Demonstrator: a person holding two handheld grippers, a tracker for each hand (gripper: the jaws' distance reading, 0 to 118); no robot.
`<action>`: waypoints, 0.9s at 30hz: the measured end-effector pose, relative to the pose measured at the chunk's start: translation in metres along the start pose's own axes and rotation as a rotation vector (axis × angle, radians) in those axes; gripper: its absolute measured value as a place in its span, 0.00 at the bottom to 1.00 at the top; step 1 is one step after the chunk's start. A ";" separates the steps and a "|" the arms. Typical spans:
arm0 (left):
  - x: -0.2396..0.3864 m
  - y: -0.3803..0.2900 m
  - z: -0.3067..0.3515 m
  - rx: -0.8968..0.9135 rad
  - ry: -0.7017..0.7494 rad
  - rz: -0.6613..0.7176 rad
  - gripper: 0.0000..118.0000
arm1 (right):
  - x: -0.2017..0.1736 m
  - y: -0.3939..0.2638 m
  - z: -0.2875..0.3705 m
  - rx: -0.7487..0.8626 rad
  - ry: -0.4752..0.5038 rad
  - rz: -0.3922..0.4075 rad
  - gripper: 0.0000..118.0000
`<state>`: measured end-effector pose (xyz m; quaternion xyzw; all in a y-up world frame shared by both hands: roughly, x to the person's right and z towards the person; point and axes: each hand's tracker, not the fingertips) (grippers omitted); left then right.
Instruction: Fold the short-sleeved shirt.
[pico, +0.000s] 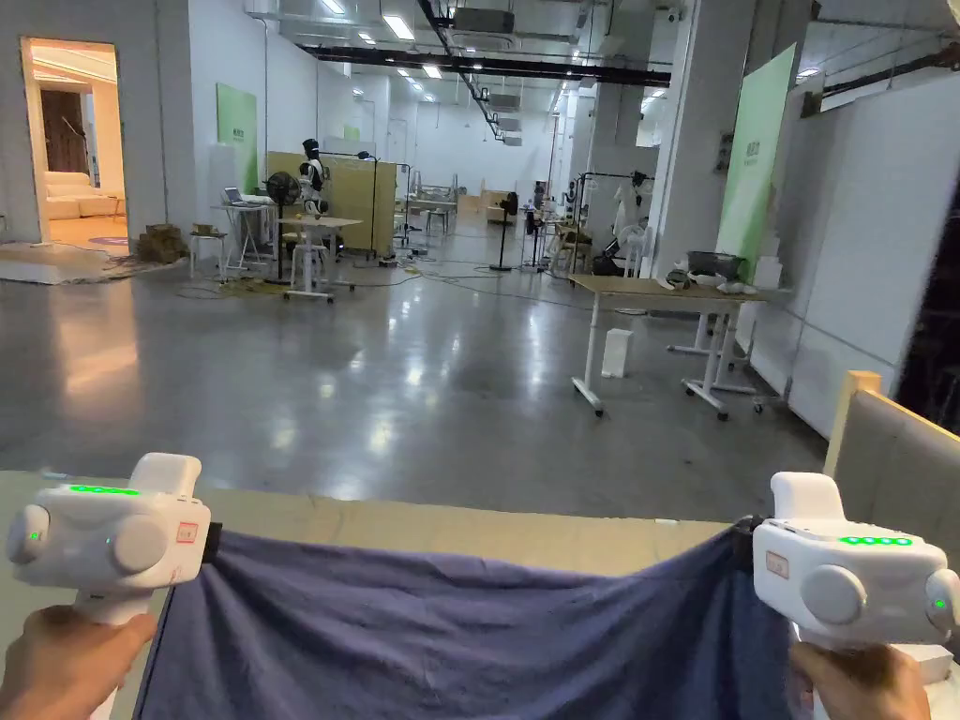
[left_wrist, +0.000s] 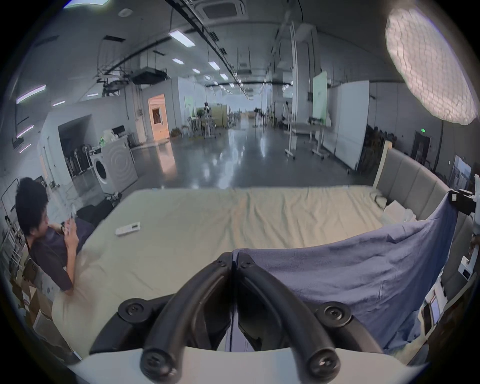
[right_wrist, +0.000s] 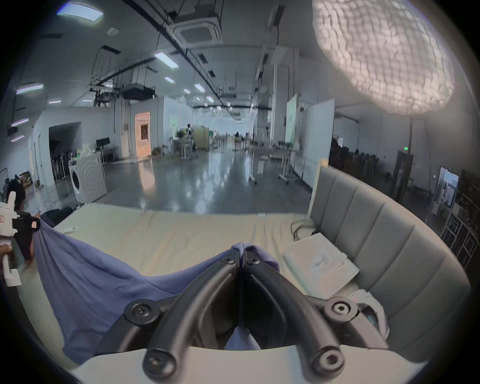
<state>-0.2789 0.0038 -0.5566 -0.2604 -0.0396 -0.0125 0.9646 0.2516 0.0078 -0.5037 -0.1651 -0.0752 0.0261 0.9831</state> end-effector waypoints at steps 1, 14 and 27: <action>-0.002 0.011 0.012 0.036 -0.002 0.002 0.03 | 0.001 0.013 0.008 0.033 -0.007 0.003 0.00; -0.012 0.135 0.112 0.256 0.052 0.025 0.03 | 0.004 0.158 0.077 0.246 -0.040 0.006 0.00; -0.010 0.191 0.118 0.331 0.072 0.034 0.03 | -0.006 0.219 0.071 0.329 -0.071 -0.009 0.00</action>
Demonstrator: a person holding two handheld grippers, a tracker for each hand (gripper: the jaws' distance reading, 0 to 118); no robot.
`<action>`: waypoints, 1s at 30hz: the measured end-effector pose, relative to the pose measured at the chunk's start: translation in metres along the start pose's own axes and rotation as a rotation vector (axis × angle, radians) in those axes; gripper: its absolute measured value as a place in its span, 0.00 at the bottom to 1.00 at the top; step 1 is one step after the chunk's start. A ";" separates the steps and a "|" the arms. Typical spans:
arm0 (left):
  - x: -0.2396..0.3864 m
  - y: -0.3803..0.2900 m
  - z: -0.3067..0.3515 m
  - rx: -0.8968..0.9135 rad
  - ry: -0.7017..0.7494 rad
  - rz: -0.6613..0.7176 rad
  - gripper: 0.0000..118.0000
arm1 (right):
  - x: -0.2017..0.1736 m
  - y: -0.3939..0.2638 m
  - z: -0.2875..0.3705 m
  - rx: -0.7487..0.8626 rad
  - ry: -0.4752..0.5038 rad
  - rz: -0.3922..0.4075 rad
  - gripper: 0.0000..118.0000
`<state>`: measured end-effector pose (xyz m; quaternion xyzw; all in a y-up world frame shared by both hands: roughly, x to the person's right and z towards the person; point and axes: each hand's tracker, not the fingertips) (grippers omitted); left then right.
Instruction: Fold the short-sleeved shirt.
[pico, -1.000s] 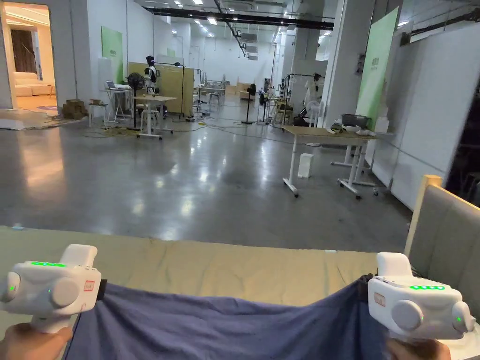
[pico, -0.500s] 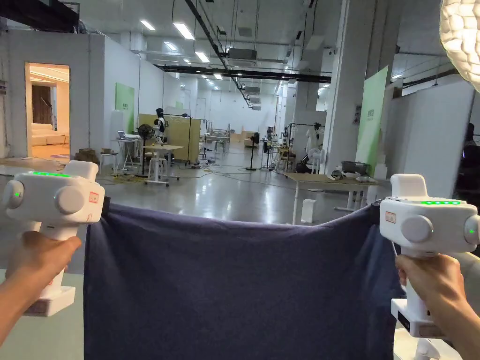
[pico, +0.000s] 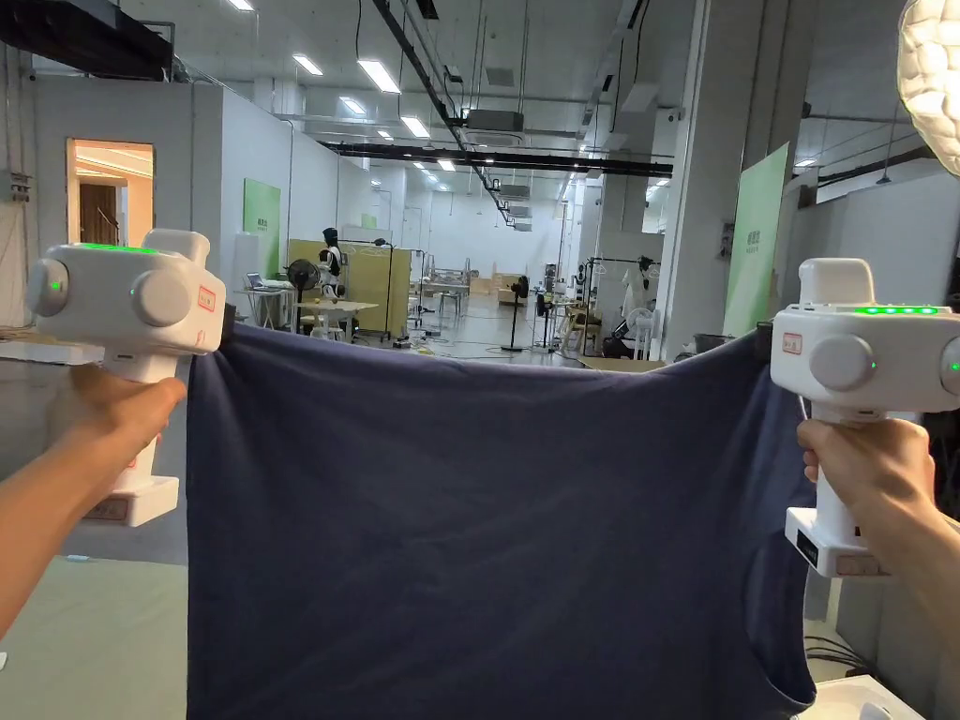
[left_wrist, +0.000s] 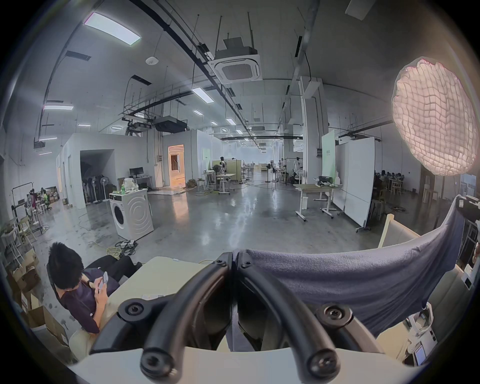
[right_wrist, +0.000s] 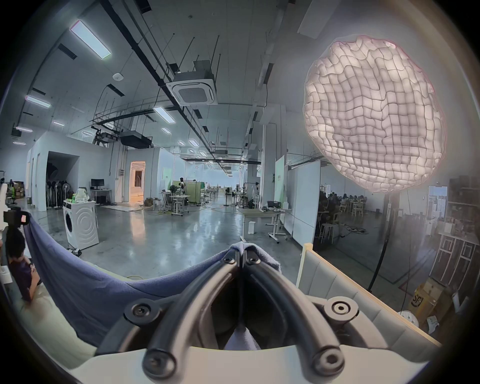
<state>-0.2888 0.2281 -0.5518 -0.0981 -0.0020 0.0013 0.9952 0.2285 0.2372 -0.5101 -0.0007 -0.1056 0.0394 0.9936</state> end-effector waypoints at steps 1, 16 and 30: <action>0.000 0.002 -0.004 0.004 0.003 -0.001 0.03 | 0.000 0.001 -0.004 0.003 -0.002 -0.007 0.00; 0.008 -0.002 -0.100 0.000 0.038 -0.027 0.03 | -0.024 -0.019 -0.087 0.008 -0.015 -0.005 0.00; 0.014 -0.017 -0.154 0.025 0.059 -0.055 0.03 | -0.039 -0.047 -0.136 0.038 -0.027 0.011 0.00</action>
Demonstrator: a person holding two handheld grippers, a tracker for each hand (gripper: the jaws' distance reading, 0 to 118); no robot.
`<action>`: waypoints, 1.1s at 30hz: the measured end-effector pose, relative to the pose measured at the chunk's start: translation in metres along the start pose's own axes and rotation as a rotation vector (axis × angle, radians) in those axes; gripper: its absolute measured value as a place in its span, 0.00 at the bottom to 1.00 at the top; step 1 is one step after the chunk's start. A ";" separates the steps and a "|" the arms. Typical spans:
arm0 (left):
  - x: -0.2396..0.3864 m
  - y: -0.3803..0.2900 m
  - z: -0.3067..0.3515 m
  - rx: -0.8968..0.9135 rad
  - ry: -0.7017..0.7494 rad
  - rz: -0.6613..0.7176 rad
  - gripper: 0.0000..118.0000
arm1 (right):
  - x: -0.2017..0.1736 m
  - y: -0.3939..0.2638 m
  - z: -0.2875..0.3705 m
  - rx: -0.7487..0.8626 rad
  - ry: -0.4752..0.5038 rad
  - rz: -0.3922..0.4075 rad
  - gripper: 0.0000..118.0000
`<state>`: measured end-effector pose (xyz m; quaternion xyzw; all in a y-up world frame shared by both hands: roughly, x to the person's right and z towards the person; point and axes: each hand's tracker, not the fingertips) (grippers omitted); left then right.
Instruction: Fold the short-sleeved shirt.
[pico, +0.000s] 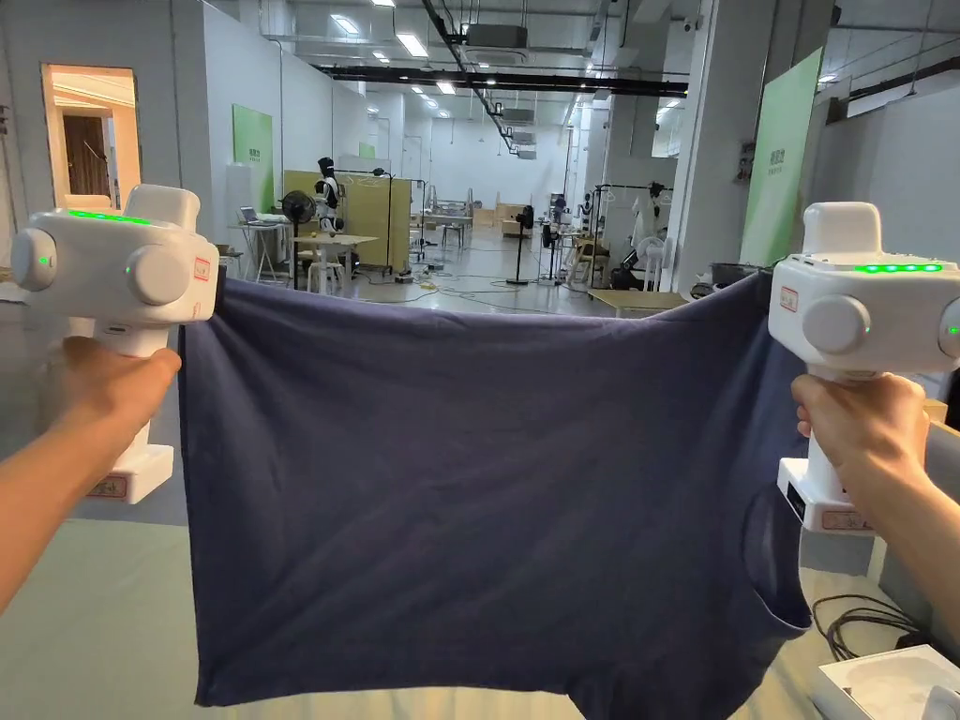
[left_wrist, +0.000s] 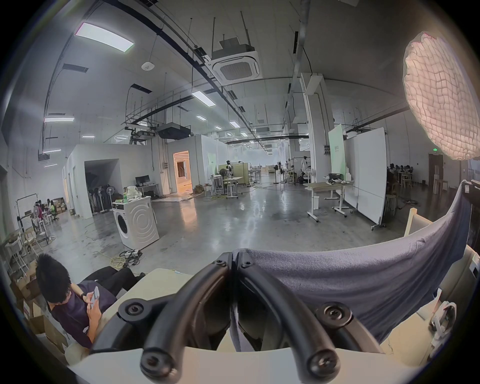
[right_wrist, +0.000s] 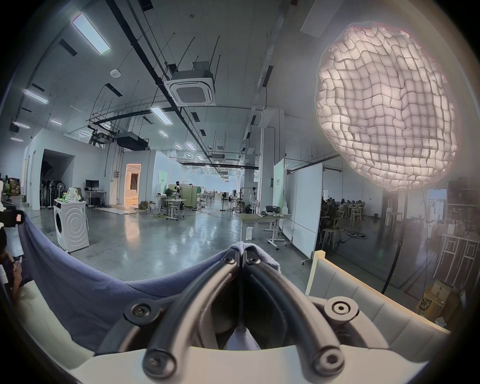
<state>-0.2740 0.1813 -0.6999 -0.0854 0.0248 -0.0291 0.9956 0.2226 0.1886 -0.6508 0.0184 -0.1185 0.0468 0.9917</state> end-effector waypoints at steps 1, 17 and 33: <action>0.000 -0.007 0.000 0.004 0.003 0.006 0.03 | 0.000 -0.006 0.001 0.002 0.001 0.002 0.00; -0.005 -0.178 0.076 -0.147 -0.040 -0.054 0.03 | 0.016 -0.154 0.112 -0.130 0.041 0.061 0.00; -0.018 -0.367 0.261 -0.334 -0.091 -0.038 0.03 | 0.038 -0.318 0.342 -0.333 0.054 0.093 0.00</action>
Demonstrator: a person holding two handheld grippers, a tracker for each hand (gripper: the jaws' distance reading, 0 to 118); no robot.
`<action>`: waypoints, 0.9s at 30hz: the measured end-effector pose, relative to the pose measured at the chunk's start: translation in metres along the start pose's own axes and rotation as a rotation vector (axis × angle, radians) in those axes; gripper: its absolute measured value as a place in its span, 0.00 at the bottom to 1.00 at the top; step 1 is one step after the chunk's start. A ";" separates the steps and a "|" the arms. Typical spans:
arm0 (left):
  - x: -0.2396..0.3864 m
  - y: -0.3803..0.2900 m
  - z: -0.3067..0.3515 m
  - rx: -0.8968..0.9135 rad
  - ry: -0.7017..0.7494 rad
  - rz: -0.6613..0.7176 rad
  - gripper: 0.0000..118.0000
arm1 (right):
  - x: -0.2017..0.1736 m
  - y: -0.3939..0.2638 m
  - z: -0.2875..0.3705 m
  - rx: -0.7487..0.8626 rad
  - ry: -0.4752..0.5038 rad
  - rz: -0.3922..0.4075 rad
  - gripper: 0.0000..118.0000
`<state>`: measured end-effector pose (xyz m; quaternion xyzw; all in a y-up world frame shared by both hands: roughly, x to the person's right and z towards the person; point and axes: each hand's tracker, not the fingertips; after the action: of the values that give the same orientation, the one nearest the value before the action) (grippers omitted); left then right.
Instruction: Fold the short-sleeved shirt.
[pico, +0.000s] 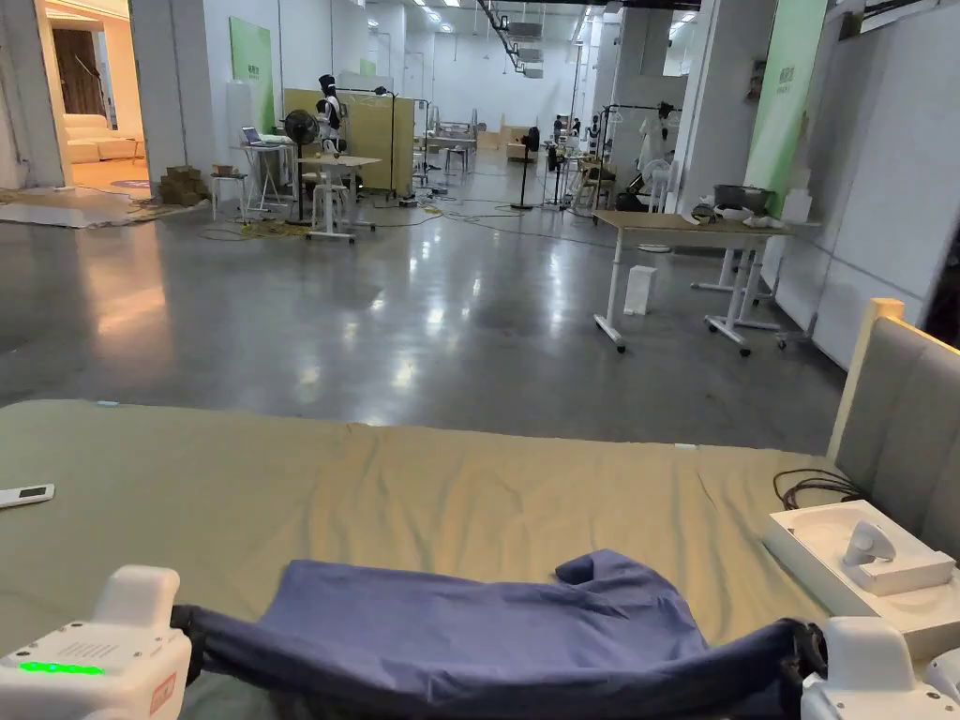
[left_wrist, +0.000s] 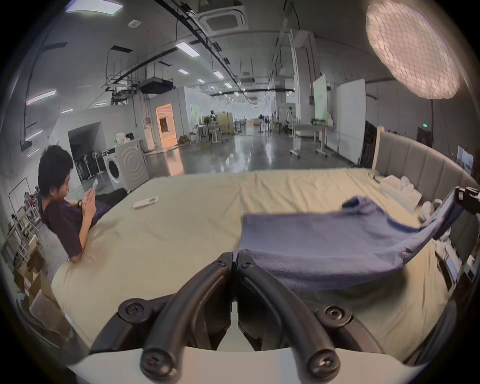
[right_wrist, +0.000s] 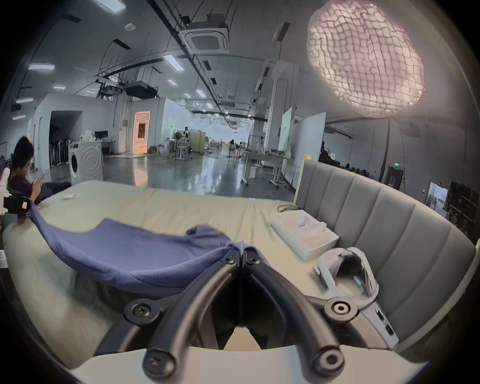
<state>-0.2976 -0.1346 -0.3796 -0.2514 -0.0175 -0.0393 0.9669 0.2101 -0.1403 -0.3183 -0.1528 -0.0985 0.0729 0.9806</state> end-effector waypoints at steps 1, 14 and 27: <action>0.001 -0.015 0.007 -0.011 -0.004 0.002 0.03 | -0.002 -0.012 0.009 -0.006 0.008 0.011 0.00; -0.004 -0.131 0.042 -0.203 0.000 -0.008 0.03 | -0.007 -0.099 0.084 -0.185 0.044 0.069 0.00; -0.005 -0.157 0.041 -0.354 -0.048 -0.025 0.03 | 0.007 -0.133 0.067 -0.427 0.030 0.109 0.00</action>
<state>-0.3161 -0.2511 -0.2677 -0.4182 -0.0364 -0.0480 0.9063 0.2178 -0.2456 -0.2129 -0.3633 -0.0889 0.1010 0.9219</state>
